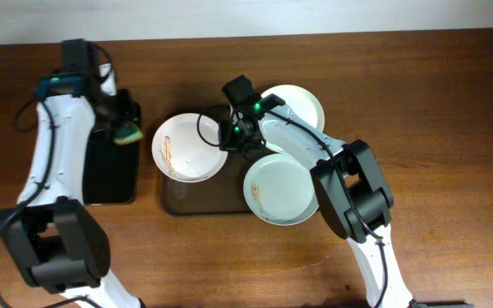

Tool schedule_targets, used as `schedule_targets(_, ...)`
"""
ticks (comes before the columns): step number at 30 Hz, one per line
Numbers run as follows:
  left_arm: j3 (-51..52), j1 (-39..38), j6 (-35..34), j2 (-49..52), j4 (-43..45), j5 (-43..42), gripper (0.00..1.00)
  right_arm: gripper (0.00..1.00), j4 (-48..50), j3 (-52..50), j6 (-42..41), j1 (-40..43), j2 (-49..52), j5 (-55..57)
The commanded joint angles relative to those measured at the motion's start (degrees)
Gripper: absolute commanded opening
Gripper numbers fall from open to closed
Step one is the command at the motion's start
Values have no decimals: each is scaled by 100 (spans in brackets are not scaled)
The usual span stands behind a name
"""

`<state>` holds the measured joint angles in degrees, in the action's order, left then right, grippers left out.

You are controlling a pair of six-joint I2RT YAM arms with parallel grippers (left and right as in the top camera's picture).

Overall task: Clean dirty plates on tray and stack at the side
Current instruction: 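Scrub the tilted white plate with the sponge while right gripper holds it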

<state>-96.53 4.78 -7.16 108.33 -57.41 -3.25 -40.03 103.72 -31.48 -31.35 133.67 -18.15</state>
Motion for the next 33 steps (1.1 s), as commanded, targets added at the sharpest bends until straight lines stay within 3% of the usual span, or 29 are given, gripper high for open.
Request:
schedule_targets(1,11,-459,299,199,188,-363,1,4,-166,33,96,44,151,-125)
schedule_targets(17,11,-1084,302,1550,839,-496,1,4,-625,39,-223,507,149,514)
schedule_targets(22,11,-1423,1051,1808,1329,-769,1,4,-603,37,-223,479,151,588)
schedule_targets(25,11,-1513,1088,1963,1360,-291,1,4,-601,37,-223,426,151,684)
schedule_targets(30,11,-1469,352,2284,693,-166,1,4,-584,37,-223,426,151,684)
schedule_targets(33,-52,-1434,358,2280,-103,-142,1,4,-579,37,-223,426,151,684)
